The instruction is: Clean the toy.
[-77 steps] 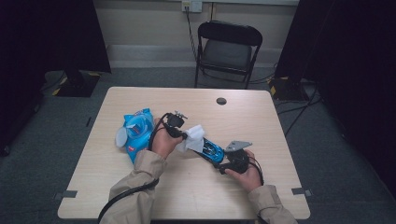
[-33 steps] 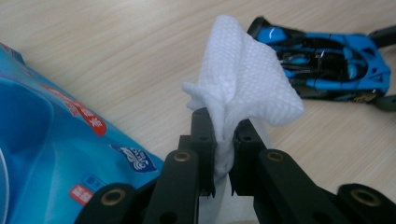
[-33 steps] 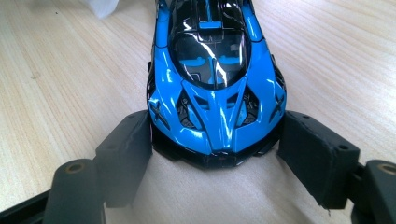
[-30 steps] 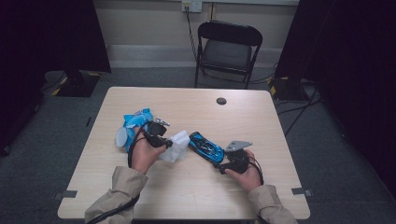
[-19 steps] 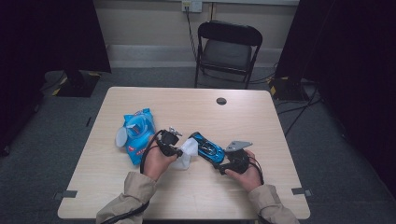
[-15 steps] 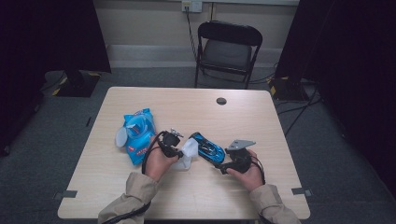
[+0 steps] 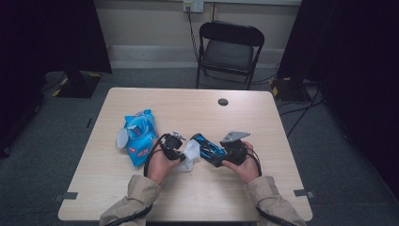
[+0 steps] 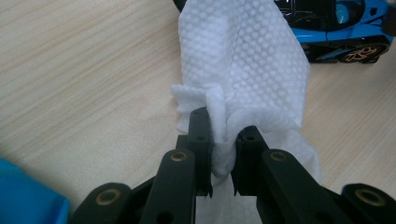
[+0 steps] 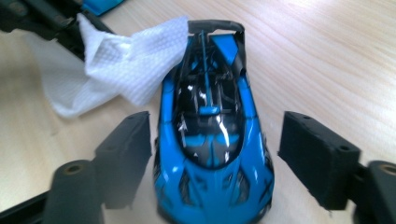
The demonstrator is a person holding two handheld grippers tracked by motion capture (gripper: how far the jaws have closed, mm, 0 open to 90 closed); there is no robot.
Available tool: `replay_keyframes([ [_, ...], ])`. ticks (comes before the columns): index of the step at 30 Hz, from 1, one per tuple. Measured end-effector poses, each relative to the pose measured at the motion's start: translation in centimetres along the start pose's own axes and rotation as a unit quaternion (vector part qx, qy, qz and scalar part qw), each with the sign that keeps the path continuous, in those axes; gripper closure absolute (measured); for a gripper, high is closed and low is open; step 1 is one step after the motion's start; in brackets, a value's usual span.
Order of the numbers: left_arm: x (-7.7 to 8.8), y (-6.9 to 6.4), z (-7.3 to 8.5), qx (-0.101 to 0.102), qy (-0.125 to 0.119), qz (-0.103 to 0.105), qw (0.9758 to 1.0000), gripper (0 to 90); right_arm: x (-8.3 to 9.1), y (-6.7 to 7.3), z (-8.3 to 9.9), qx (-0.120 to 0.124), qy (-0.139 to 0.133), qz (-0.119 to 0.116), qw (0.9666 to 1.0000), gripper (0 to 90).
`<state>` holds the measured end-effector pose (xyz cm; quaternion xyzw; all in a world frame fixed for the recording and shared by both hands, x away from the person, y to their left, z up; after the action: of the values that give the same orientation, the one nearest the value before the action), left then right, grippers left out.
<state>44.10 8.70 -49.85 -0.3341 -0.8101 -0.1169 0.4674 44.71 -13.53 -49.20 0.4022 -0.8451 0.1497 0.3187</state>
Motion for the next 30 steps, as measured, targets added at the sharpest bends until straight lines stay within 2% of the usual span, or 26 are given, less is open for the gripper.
replay_keyframes([
  [3,-0.1,0.0,0.1,0.002,-0.004,0.002,1.0000,80.0,-0.8,-0.2,-0.6,0.001,0.004,-0.007,1.0000,31.8],
  [6,-0.2,0.0,0.3,0.005,-0.009,0.001,0.9999,79.9,-1.6,-0.2,-0.8,-0.001,0.012,-0.009,0.9999,33.2],
  [8,-0.2,0.0,0.4,0.003,-0.013,0.000,0.9999,79.8,-1.9,-0.2,-1.0,-0.002,0.004,-0.009,0.9999,35.7],
  [11,-0.2,-0.1,0.4,0.001,-0.014,0.000,0.9999,78.3,-2.3,-0.1,-1.0,0.000,0.006,-0.014,0.9999,38.4],
  [13,-0.3,-0.1,0.3,-0.004,-0.013,-0.001,0.9999,73.1,-2.5,0.0,-1.0,-0.002,0.006,-0.017,0.9998,42.1],
  [16,-0.4,-0.3,0.1,-0.002,-0.014,-0.001,0.9999,70.0,-2.6,0.2,-1.0,0.008,0.005,-0.010,0.9999,42.0],
  [19,-0.9,-0.2,-0.3,-0.015,-0.024,-0.013,0.9995,59.1,-2.6,0.2,-1.0,0.008,0.005,-0.008,0.9999,42.1],
  [21,-1.2,-0.2,-0.4,-0.007,-0.030,-0.010,0.9995,56.4,-2.7,0.3,-1.0,0.008,0.004,-0.007,0.9999,42.1],
  [22,-1.4,-0.2,-0.6,-0.010,-0.033,-0.009,0.9994,56.7,-2.7,0.3,-1.0,0.009,0.004,-0.006,0.9999,42.1],
  [24,-1.5,-0.3,-0.7,-0.007,-0.038,-0.001,0.9993,65.6,-2.7,0.3,-1.0,0.007,0.002,-0.004,1.0000,42.0],
  [30,-1.7,-0.1,-0.9,-0.005,-0.043,0.008,0.9990,74.8,-2.8,0.4,-1.1,0.002,0.004,-0.002,1.0000,42.0],
])
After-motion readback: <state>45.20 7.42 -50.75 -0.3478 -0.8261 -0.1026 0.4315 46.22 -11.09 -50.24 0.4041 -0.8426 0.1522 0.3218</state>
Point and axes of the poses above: each handheld gripper's, and its own axes: x roughly backward along the jaws, z roughly out of its underside, y roughly to its left, the point moved 3 cm from there along -x, roughly forward along the jaws, and after that the axes turned 1 degree about y, right-handed, at the moved point
